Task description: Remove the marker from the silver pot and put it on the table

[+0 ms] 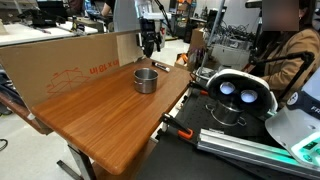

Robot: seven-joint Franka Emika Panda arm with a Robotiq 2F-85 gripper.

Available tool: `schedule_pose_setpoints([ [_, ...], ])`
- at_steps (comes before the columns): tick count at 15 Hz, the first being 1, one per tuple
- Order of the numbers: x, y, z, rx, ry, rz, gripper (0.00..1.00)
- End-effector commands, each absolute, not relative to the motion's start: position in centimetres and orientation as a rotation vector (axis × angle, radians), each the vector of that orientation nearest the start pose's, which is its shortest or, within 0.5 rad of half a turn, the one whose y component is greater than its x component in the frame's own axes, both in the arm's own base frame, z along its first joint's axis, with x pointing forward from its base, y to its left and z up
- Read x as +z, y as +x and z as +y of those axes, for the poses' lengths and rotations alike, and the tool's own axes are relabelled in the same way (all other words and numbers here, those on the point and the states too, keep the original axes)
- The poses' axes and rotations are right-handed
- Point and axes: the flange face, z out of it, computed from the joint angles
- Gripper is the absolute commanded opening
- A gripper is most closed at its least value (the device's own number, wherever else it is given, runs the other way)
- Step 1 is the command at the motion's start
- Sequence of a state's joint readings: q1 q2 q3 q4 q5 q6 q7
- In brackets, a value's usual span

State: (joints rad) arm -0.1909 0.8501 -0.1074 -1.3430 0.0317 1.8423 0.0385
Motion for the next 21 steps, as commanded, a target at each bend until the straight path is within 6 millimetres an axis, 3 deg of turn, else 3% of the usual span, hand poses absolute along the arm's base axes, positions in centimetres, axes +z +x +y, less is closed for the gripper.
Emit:
schedule_pose_setpoints([
  [1, 20.3, 67.5, -18.6, 0.546, -3.024, 0.520, 1.00],
  [5, 23.2, 67.8, -18.4, 0.483, -3.014, 0.492, 1.00],
  [11, 28.0, 67.3, -16.5, 0.407, -2.993, 0.464, 1.00],
  [12, 27.3, 68.4, -17.1, 0.394, -3.034, 0.477, 1.00],
  [21, 27.5, 67.7, -16.7, 0.409, -3.022, 0.475, 1.00],
])
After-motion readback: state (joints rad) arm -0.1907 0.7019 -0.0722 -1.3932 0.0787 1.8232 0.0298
